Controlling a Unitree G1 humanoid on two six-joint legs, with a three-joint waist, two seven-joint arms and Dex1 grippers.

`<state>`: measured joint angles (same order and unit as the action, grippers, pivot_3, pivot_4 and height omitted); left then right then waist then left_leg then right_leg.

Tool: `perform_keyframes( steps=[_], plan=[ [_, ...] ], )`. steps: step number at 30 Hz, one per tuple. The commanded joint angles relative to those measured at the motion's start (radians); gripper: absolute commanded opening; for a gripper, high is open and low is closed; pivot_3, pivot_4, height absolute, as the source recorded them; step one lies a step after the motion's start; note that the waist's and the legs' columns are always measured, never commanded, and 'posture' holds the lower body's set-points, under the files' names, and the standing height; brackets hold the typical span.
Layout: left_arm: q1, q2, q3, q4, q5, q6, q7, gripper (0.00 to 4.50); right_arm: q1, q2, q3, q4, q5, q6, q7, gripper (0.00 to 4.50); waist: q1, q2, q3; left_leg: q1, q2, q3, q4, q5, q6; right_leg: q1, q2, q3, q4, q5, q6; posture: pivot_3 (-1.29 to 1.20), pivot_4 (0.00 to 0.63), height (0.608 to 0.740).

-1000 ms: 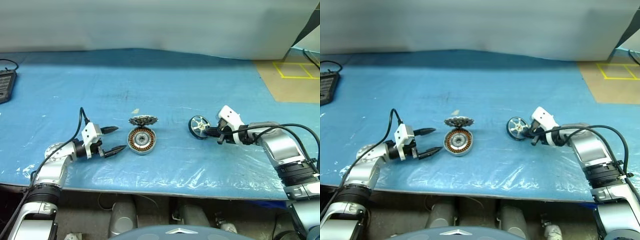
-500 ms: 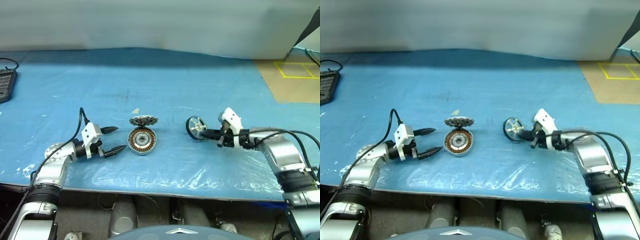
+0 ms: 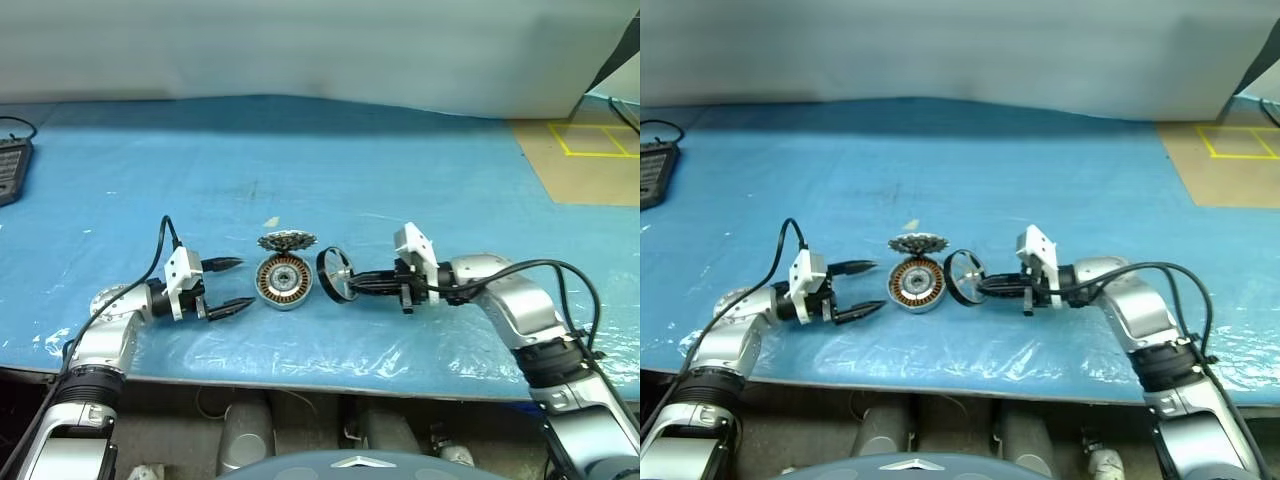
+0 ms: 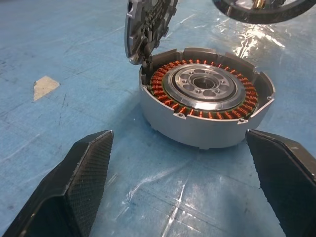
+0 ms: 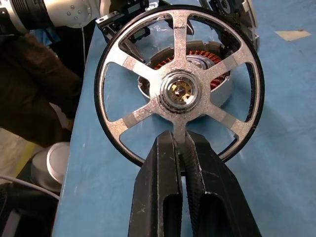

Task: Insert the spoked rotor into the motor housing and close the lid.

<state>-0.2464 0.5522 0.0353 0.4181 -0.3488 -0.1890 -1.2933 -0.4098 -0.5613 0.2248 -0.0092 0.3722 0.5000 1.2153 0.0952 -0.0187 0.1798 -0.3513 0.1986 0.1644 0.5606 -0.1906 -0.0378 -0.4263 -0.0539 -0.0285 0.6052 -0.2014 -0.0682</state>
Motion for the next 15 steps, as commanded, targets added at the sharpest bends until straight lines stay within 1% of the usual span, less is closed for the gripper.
perform_keyframes(
  steps=[1,8,15],
  plan=[
    [0.004,0.005,0.008,-0.026,-0.01,-0.028,-0.018,4.5,-0.044,0.028,0.019,0.021,-0.017,-0.045,0.005,0.02,0.0,0.0,0.0,0.0,0.0,0.0,0.0,0.0,0.0,0.0,0.0,0.0,0.0,0.0,0.0,0.0,0.15,0.74],
    [0.024,0.003,0.013,-0.045,-0.017,-0.032,-0.021,4.5,-0.081,0.069,0.04,0.062,-0.036,-0.075,0.016,0.02,0.0,0.0,0.0,0.0,0.0,0.0,0.0,0.0,0.0,0.0,0.0,0.0,0.0,0.0,0.0,0.0,0.15,0.74],
    [0.024,-0.017,0.003,-0.046,-0.009,-0.034,-0.004,4.5,-0.124,0.14,0.057,0.105,-0.04,-0.072,0.004,0.02,-0.002,0.0,0.0,0.0,0.0,0.0,0.0,0.0,0.0,0.0,0.0,0.0,0.001,0.0,-0.001,0.0,0.15,0.74]
  ],
)
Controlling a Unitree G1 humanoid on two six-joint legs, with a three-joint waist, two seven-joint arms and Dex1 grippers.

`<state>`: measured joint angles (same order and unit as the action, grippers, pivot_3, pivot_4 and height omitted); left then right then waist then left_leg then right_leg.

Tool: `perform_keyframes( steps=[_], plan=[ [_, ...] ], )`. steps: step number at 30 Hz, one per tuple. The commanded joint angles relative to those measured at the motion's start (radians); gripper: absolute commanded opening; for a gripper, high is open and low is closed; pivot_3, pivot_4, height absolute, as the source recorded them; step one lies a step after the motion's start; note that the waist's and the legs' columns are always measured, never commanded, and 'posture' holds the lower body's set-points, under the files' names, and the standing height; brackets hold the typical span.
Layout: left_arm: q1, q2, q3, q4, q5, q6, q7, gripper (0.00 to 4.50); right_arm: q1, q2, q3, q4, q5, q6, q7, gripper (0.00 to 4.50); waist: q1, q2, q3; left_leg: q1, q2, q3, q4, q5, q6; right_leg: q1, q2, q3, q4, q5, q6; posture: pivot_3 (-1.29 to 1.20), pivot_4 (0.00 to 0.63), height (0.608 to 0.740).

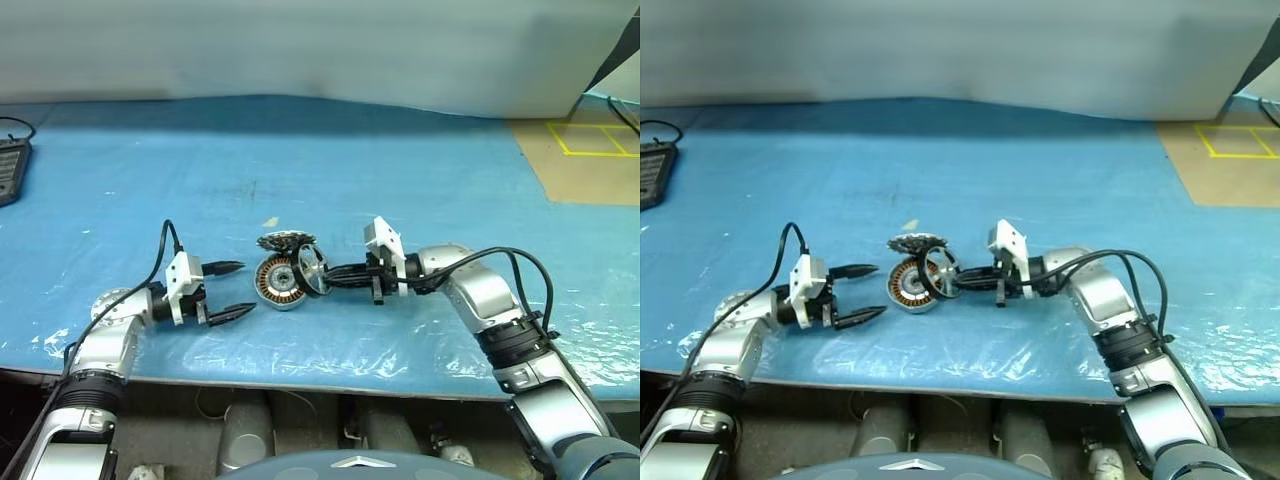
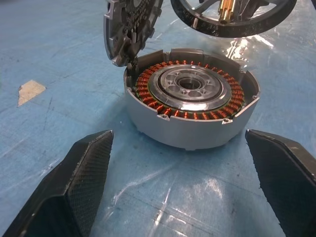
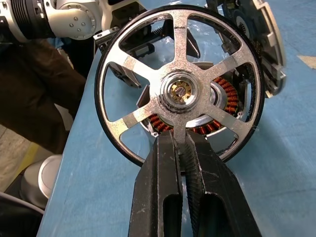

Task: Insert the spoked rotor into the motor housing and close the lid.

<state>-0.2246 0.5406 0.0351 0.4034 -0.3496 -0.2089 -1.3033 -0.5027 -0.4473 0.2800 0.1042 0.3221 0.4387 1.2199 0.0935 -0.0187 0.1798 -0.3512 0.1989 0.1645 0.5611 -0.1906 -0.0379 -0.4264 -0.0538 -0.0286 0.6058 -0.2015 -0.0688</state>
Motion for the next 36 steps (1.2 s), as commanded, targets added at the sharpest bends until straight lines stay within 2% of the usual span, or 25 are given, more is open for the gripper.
perform_keyframes(
  steps=[1,16,26,29,34,36],
  plan=[
    [0.003,-0.007,0.004,-0.032,-0.007,-0.015,0.007,4.5,-0.036,0.036,0.006,-0.002,0.005,-0.012,-0.004,0.02,0.0,0.0,0.0,0.0,0.0,0.0,0.0,0.0,0.0,0.0,0.0,0.0,0.0,0.0,0.0,0.0,0.15,0.74],
    [0.02,-0.011,0.007,-0.039,0.002,-0.02,0.04,4.5,-0.098,0.109,0.028,0.145,-0.069,-0.067,-0.027,0.02,-0.001,0.0,0.0,0.0,0.0,0.0,0.0,0.0,0.0,0.0,0.0,0.0,0.0,0.0,0.0,0.0,0.15,0.74],
    [0.029,-0.006,0.008,-0.042,0.003,-0.023,0.051,4.5,-0.099,0.11,0.04,0.143,-0.082,-0.055,-0.009,0.02,-0.001,0.0,0.0,0.0,0.0,0.0,0.0,0.0,0.0,0.0,0.0,0.0,0.0,0.0,0.0,0.0,0.15,0.74],
    [0.027,-0.005,0.009,-0.039,0.004,-0.023,0.052,4.5,-0.098,0.105,0.043,0.138,-0.087,-0.053,-0.004,0.76,-0.001,0.0,0.0,0.0,0.0,0.0,0.0,0.0,0.0,0.0,0.0,0.0,0.0,0.0,0.0,0.0,0.15,0.74],
    [0.025,-0.003,0.009,-0.036,0.005,-0.022,0.05,4.5,-0.087,0.102,0.041,0.12,-0.09,-0.069,-0.003,2.42,-0.001,0.0,0.0,0.0,0.0,0.0,0.0,0.0,0.0,0.0,0.0,0.0,0.0,0.0,0.0,0.0,0.15,0.74],
    [0.023,-0.003,0.008,-0.034,0.006,-0.021,0.05,4.5,-0.084,0.101,0.037,0.112,-0.084,-0.067,0.003,2.42,-0.001,0.0,0.0,0.0,0.0,0.0,0.0,0.0,0.0,0.0,0.0,0.0,0.0,0.0,0.0,0.0,0.15,0.74]
  ],
)
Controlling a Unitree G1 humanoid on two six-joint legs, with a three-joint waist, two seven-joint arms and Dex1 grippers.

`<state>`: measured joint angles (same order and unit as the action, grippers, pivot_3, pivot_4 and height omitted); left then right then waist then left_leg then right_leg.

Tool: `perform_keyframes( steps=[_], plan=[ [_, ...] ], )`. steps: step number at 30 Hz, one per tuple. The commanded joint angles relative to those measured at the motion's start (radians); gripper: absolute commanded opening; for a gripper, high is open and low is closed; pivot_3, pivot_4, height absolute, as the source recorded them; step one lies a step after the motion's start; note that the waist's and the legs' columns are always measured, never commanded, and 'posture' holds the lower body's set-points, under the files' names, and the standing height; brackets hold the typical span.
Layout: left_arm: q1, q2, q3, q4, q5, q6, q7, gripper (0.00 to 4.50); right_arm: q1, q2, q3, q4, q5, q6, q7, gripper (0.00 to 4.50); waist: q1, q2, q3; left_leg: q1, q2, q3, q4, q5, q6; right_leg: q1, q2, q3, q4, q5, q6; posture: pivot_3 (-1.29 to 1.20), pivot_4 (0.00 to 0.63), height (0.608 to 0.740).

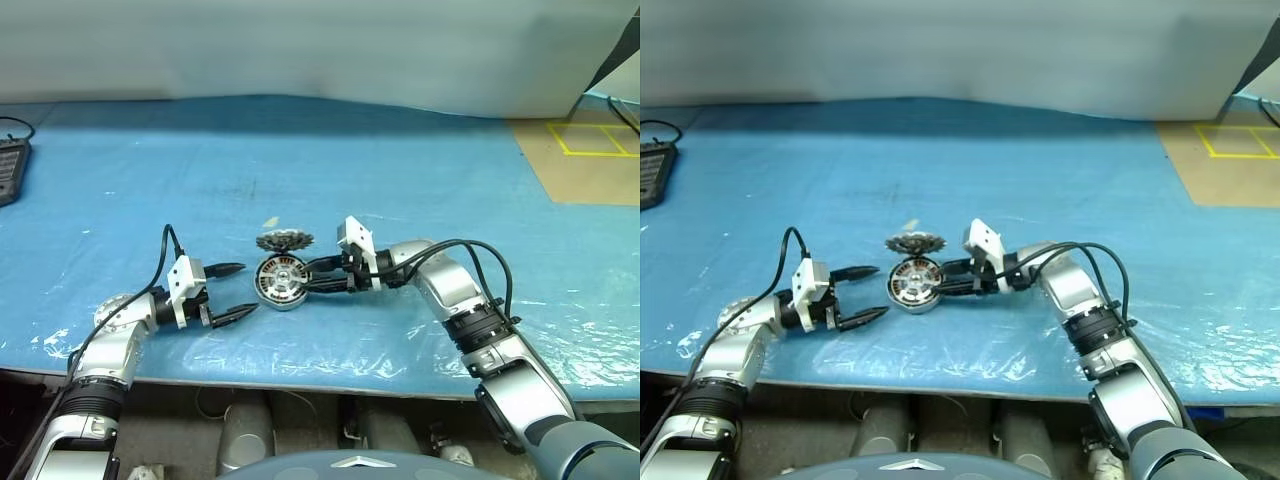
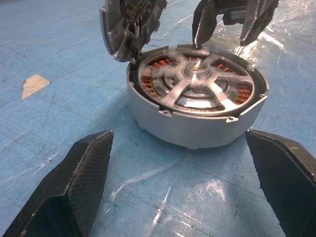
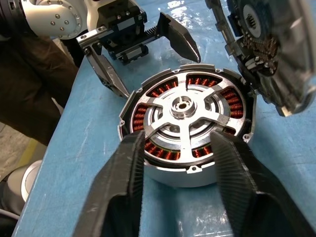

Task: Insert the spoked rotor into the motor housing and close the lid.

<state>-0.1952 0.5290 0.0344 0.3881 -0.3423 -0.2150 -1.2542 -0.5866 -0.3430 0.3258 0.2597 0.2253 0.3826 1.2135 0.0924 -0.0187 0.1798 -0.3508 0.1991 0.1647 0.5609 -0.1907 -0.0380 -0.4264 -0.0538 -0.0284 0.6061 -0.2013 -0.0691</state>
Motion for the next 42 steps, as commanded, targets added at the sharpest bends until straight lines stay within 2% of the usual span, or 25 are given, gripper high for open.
perform_keyframes(
  steps=[1,5,6,9,13,14,17,19,21,27,33,36,42],
  plan=[
    [-0.007,0.009,0.008,-0.017,0.0,-0.015,0.001,4.5,0.002,-0.003,-0.015,-0.054,0.028,0.0,0.016,2.42,0.0,0.0,0.0,0.0,0.0,0.0,0.0,0.0,0.0,0.0,0.0,0.0,0.0,0.0,0.0,0.0,0.15,0.74],
    [-0.008,0.01,0.009,-0.017,0.001,-0.014,-0.001,4.5,0.005,0.0,-0.034,-0.083,0.066,0.037,0.025,2.42,0.0,0.0,0.0,0.0,0.0,0.0,0.0,0.0,0.0,0.0,0.0,0.0,0.0,0.0,0.0,0.0,0.15,0.74],
    [-0.008,0.01,0.012,-0.017,0.0,-0.014,0.0,4.5,0.005,0.0,-0.039,-0.086,0.068,0.042,0.016,2.25,0.0,0.0,0.0,0.0,0.0,0.0,0.0,0.0,0.0,0.0,0.0,0.0,0.0,0.0,0.0,0.0,0.15,0.74],
    [-0.009,0.013,0.019,-0.017,-0.002,-0.012,0.003,4.5,0.018,-0.028,-0.046,-0.101,0.062,0.053,0.002,1.53,0.001,0.0,0.0,0.0,0.0,0.0,0.0,0.0,0.0,0.0,0.0,0.0,0.0,0.0,0.0,0.0,0.15,0.74],
    [-0.004,0.017,0.028,-0.02,-0.005,-0.012,0.01,4.5,0.061,-0.096,-0.078,-0.162,0.083,0.093,-0.001,0.14,0.005,0.0,0.0,0.0,0.0,0.0,0.0,0.0,0.0,0.0,0.0,0.0,0.0,0.0,0.0,0.0,0.15,0.74],
    [-0.002,0.018,0.03,-0.019,-0.005,-0.013,0.014,4.5,0.075,-0.126,-0.079,-0.169,0.065,0.092,-0.007,0.03,0.004,0.0,0.0,-0.001,0.0,0.0,0.0,0.0,0.0,0.0,0.0,0.0,-0.001,0.0,0.0,0.0,0.15,0.74],
    [0.001,0.02,0.033,-0.017,-0.006,-0.016,0.02,4.5,0.072,-0.171,-0.095,-0.099,-0.003,0.048,-0.083,0.03,0.003,0.0,0.0,0.0,0.0,0.0,0.0,0.0,0.0,0.0,0.0,0.0,-0.001,0.0,0.0,0.0,0.15,0.74],
    [-0.001,0.02,0.033,-0.012,-0.004,-0.019,0.022,4.5,0.005,-0.153,-0.103,0.037,-0.085,-0.012,-0.214,0.03,-0.006,0.0,0.0,0.001,0.0,0.0,0.0,0.0,0.0,0.0,0.0,0.0,0.0,-0.001,0.001,0.0,0.15,0.74],
    [-0.007,0.021,0.032,-0.002,0.0,-0.022,0.024,4.5,-0.07,-0.109,-0.132,0.162,-0.101,-0.082,-0.281,0.03,-0.02,0.0,0.0,0.001,0.0,0.0,0.001,0.001,-0.001,0.0,0.0,0.0,0.0,-0.003,0.005,0.0,0.15,0.74],
    [-0.024,0.034,0.038,0.025,0.009,-0.025,0.028,4.5,-0.234,0.057,-0.156,0.313,-0.071,-0.197,-0.269,0.03,-0.03,0.0,0.0,-0.001,0.001,0.002,0.0,0.001,-0.002,-0.003,0.0,0.0,0.002,0.001,-0.001,0.0,0.15,0.74],
    [-0.001,0.052,0.055,0.009,-0.002,-0.015,0.036,4.5,-0.236,0.189,-0.121,0.241,-0.018,-0.131,-0.156,0.03,-0.021,0.0,0.0,-0.01,0.002,0.003,0.001,0.001,-0.001,-0.01,0.0,-0.001,0.002,0.0,-0.003,0.0,0.15,0.74],
    [0.012,0.058,0.066,-0.006,-0.01,-0.006,0.04,4.5,-0.183,0.19,-0.073,0.131,0.007,-0.046,-0.087,0.03,-0.02,0.0,0.0,-0.012,0.001,0.002,0.002,0.001,-0.001,-0.011,0.0,-0.001,0.002,0.0,-0.003,0.0,0.15,0.74],
    [0.028,0.077,0.078,-0.033,-0.014,0.013,0.047,4.5,-0.072,0.146,0.014,0.035,-0.043,0.011,-0.071,0.03,-0.022,0.0,0.0,-0.009,0.002,0.002,0.001,0.001,-0.001,-0.01,0.0,-0.001,0.003,0.0,-0.003,0.0,0.15,0.74]
  ],
)
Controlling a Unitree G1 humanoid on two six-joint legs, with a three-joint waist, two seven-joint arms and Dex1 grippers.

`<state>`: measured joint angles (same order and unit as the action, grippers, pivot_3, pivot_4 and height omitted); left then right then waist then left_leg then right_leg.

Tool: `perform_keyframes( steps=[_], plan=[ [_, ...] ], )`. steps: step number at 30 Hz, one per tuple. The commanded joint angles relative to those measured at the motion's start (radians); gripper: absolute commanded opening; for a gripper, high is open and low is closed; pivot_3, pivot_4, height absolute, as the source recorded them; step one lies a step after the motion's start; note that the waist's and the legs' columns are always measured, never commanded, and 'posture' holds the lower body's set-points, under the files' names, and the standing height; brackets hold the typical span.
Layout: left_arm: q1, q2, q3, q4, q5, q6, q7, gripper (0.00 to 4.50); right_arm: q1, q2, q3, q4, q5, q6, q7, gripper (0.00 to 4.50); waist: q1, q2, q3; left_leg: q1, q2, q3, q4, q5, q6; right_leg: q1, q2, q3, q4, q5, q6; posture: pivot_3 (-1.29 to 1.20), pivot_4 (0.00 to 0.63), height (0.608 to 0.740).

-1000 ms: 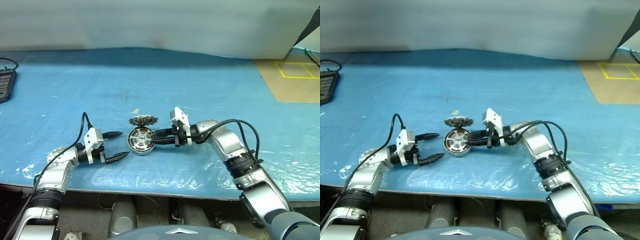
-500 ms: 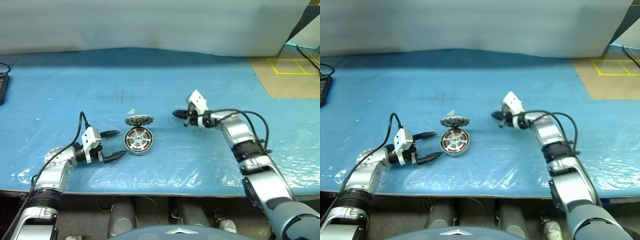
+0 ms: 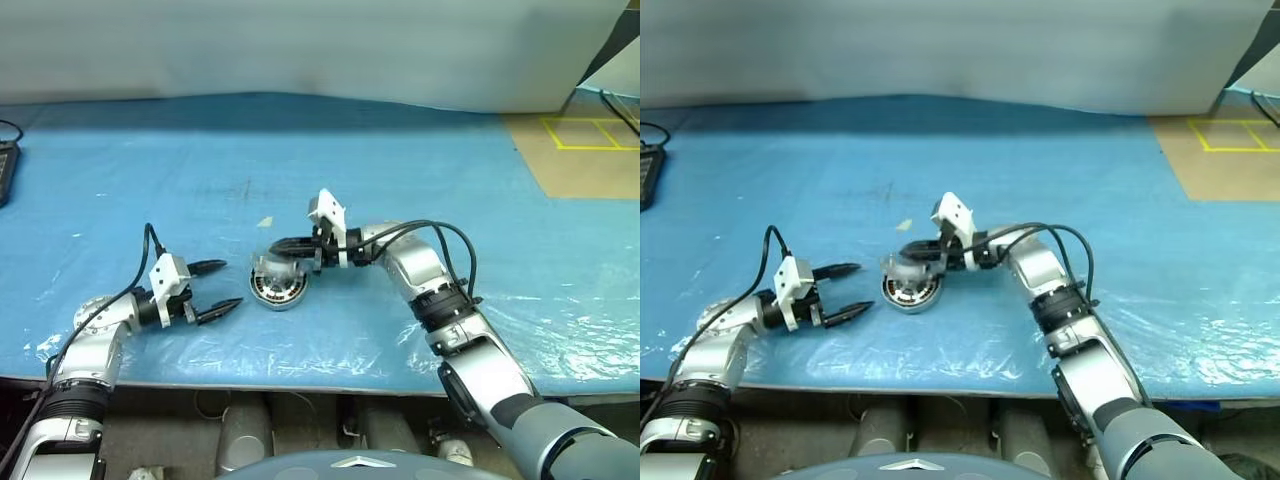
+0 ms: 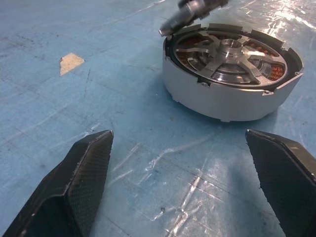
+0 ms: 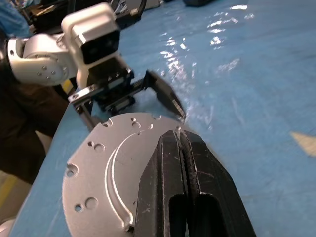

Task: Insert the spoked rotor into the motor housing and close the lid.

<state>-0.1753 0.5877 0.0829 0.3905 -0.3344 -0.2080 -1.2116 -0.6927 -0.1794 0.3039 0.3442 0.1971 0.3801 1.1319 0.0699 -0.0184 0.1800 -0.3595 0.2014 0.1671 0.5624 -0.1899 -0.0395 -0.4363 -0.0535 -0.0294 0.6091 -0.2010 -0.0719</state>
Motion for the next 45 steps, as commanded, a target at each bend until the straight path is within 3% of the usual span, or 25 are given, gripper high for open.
perform_keyframes(
  steps=[1,10,16,19,30,42,45],
  plan=[
    [0.008,0.019,0.031,-0.038,-0.023,0.01,0.005,4.5,0.051,-0.025,0.05,-0.054,-0.02,0.023,0.011,0.03,0.0,0.0,0.0,0.001,0.0,0.0,0.0,0.0,0.0,0.001,0.0,0.0,0.0,0.0,0.0,0.0,0.15,0.74],
    [-0.009,0.021,0.023,-0.04,-0.015,0.028,0.007,4.5,0.109,-0.035,0.076,0.017,-0.059,-0.004,-0.041,0.03,-0.001,0.0,0.0,0.015,0.0,0.001,-0.002,-0.001,0.001,0.013,0.0,0.001,-0.002,-0.001,0.001,0.0,0.15,0.74],
    [-0.022,0.001,0.007,-0.039,-0.014,0.032,0.005,4.5,0.096,-0.02,-0.033,-0.078,0.053,-0.004,-0.042,0.03,0.0,0.0,0.0,0.016,0.0,0.001,-0.002,-0.001,0.001,0.014,0.0,0.002,-0.002,-0.002,0.003,0.0,0.15,0.74],
    [-0.027,-0.011,-0.002,-0.038,-0.008,0.033,0.006,4.5,0.086,-0.027,-0.017,-0.095,0.018,-0.045,-0.062,0.63,-0.001,0.0,0.0,0.013,0.0,0.001,-0.002,-0.001,0.001,0.012,0.0,0.001,-0.002,-0.001,0.001,0.0,0.15,0.74],
    [0.005,-0.002,0.0,-0.085,-0.01,0.058,0.003,4.5,0.108,0.005,0.038,-0.139,-0.012,-0.097,-0.083,4.42,-0.001,0.0,0.0,0.008,0.0,0.001,-0.002,0.0,0.0,0.007,0.0,0.001,-0.002,-0.001,0.001,0.0,0.15,0.74],
    [0.046,0.014,0.01,-0.15,-0.013,0.091,0.018,4.5,0.118,0.034,0.081,0.015,-0.089,-0.177,-0.131,4.47,-0.004,0.0,0.0,0.01,0.0,0.002,-0.002,-0.001,0.001,0.008,0.0,0.002,-0.002,-0.001,0.001,0.0,0.15,0.74],
    [0.04,0.018,0.012,-0.152,-0.015,0.096,0.021,4.5,0.12,0.034,0.092,0.041,-0.106,-0.202,-0.132,3.55,-0.004,0.0,0.0,0.01,0.0,0.002,-0.002,-0.001,0.001,0.008,0.0,0.002,-0.002,-0.001,0.001,0.0,0.15,0.74]
  ],
)
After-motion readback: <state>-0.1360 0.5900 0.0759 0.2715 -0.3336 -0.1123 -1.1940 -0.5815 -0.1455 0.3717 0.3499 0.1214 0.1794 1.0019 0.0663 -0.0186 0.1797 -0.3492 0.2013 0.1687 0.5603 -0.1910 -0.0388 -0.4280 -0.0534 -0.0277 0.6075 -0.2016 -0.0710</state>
